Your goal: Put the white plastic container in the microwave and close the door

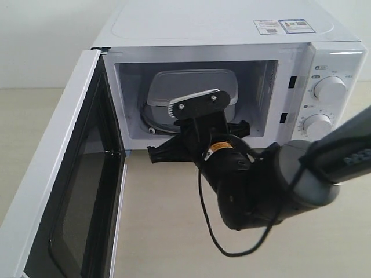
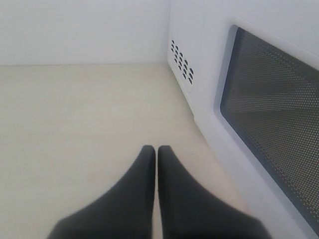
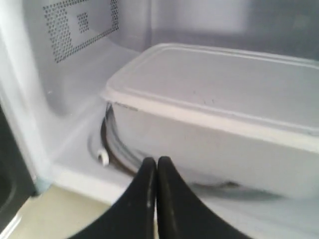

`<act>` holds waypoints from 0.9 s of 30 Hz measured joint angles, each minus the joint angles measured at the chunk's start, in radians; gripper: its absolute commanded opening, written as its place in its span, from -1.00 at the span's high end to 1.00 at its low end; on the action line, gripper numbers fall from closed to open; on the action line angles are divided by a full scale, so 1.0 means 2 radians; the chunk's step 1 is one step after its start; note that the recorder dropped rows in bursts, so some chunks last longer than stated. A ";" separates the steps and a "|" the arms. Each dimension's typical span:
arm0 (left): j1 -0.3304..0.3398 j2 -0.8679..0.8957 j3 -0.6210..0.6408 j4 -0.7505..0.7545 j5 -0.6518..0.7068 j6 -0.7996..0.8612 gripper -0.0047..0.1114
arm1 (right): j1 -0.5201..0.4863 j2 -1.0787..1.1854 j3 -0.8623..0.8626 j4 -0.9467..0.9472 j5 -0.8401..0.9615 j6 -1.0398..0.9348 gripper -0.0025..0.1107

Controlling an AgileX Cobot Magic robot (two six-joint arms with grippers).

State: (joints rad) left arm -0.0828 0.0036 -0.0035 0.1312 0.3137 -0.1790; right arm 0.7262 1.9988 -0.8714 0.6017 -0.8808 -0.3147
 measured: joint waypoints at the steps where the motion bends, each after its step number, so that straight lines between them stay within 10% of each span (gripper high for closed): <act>1: 0.000 0.000 0.000 0.000 0.000 0.000 0.85 | 0.004 -0.019 0.019 0.004 0.007 0.000 0.96; 27: 0.000 0.000 0.000 0.000 0.000 0.000 0.85 | 0.020 -0.455 0.213 0.021 0.426 0.000 0.96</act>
State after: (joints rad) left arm -0.0828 0.0036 -0.0035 0.1312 0.3137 -0.1790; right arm 0.7667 1.0887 -0.4462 0.6428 -0.0279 -0.3148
